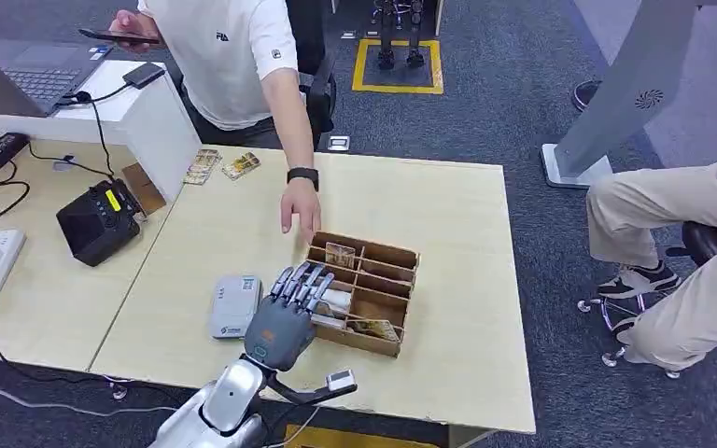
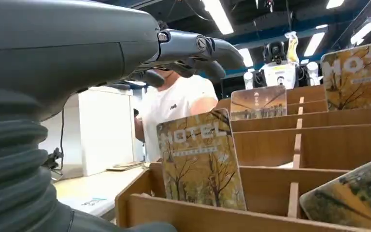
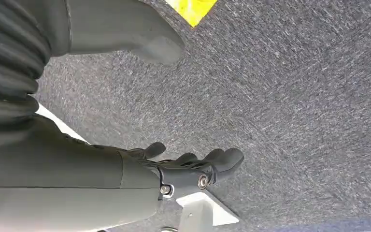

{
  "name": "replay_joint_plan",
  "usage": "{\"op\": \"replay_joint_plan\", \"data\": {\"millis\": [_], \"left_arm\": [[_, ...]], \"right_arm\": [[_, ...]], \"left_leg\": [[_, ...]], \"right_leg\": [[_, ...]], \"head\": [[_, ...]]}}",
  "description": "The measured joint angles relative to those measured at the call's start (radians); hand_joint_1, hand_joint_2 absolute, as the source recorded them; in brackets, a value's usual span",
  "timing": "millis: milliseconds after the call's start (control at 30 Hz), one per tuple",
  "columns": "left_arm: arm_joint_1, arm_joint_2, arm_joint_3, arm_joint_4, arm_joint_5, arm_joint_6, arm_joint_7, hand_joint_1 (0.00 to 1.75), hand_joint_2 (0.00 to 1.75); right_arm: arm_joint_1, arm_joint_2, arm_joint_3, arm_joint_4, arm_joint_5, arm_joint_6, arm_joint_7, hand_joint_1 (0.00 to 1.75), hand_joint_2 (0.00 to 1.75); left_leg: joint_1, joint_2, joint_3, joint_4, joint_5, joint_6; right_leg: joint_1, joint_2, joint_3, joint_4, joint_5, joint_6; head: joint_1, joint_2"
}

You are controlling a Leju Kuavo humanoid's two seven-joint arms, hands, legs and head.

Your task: Pass the card to the sensor for recognition and then transmit it.

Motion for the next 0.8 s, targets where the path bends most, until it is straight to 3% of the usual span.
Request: {"op": "replay_joint_plan", "data": {"millis": [67, 100, 133, 167, 200, 367, 400, 500, 800], "left_arm": [[-0.001, 0.000, 0.000, 0.003, 0.000, -0.003, 0.005, 0.31, 1.75], [-0.002, 0.000, 0.000, 0.004, 0.000, -0.005, 0.006, 0.44, 1.75], [-0.002, 0.000, 0.000, 0.005, 0.000, -0.005, 0.010, 0.73, 1.75], [-0.002, 0.000, 0.000, 0.006, 0.000, -0.005, 0.012, 0.84, 1.75], [-0.002, 0.000, 0.000, 0.007, 0.000, -0.006, 0.012, 1.15, 1.75], [-0.002, 0.000, 0.000, 0.009, 0.000, -0.008, 0.016, 1.15, 1.75], [-0.002, 0.000, 0.000, 0.009, 0.000, -0.008, 0.016, 1.36, 1.75], [-0.004, 0.000, 0.000, 0.010, 0.000, -0.008, 0.020, 1.75, 1.75], [-0.009, 0.000, 0.000, 0.010, 0.000, -0.017, 0.019, 1.75, 1.75]], "right_arm": [[0.000, 0.000, 0.000, 0.001, 0.000, 0.000, 0.000, 0.00, 1.75], [0.000, 0.000, 0.000, 0.001, 0.000, 0.000, 0.000, 0.00, 1.75], [0.000, 0.000, 0.000, 0.001, 0.000, 0.000, 0.000, 0.00, 1.75], [0.000, 0.000, 0.000, 0.001, 0.000, 0.000, 0.000, 0.00, 1.75], [0.000, 0.000, 0.000, 0.002, 0.000, 0.000, 0.000, 0.00, 1.75], [0.000, 0.000, 0.000, 0.004, 0.000, 0.000, 0.000, 0.00, 1.75], [0.000, 0.000, 0.000, 0.004, 0.000, 0.000, 0.000, 0.00, 1.75], [0.000, 0.000, 0.000, 0.004, 0.000, 0.000, 0.000, 0.00, 1.75], [0.000, -0.001, 0.000, 0.007, 0.000, 0.000, -0.002, 0.00, 1.75]], "left_leg": [[0.000, 0.000, 0.000, 0.000, 0.000, 0.000], [0.000, 0.000, 0.000, 0.000, 0.000, 0.000], [0.000, 0.000, 0.000, 0.000, 0.000, 0.000], [0.000, 0.000, 0.000, 0.000, 0.000, 0.000], [0.000, 0.000, 0.000, 0.000, 0.000, 0.000], [0.000, 0.000, 0.000, 0.000, 0.000, 0.000], [0.000, 0.000, 0.000, 0.000, 0.000, 0.000], [0.000, 0.000, 0.000, 0.000, 0.000, 0.000], [0.000, 0.000, 0.000, 0.000, 0.000, 0.000]], "right_leg": [[0.000, 0.000, 0.000, 0.000, 0.000, 0.000], [0.000, 0.000, 0.000, 0.000, 0.000, 0.000], [0.000, 0.000, 0.000, 0.000, 0.000, 0.000], [0.000, 0.000, 0.000, 0.000, 0.000, 0.000], [0.000, 0.000, 0.000, 0.000, 0.000, 0.000], [0.000, 0.000, 0.000, 0.000, 0.000, 0.000], [0.000, 0.000, 0.000, 0.000, 0.000, 0.000], [0.000, 0.000, 0.000, 0.000, 0.000, 0.000], [0.000, 0.000, 0.000, 0.000, 0.000, 0.000]], "head": [[0.000, 0.000], [0.000, 0.000], [0.000, 0.000], [0.000, 0.000], [0.000, 0.000], [0.000, 0.000], [0.000, 0.000], [0.000, 0.000], [0.000, 0.000]]}}
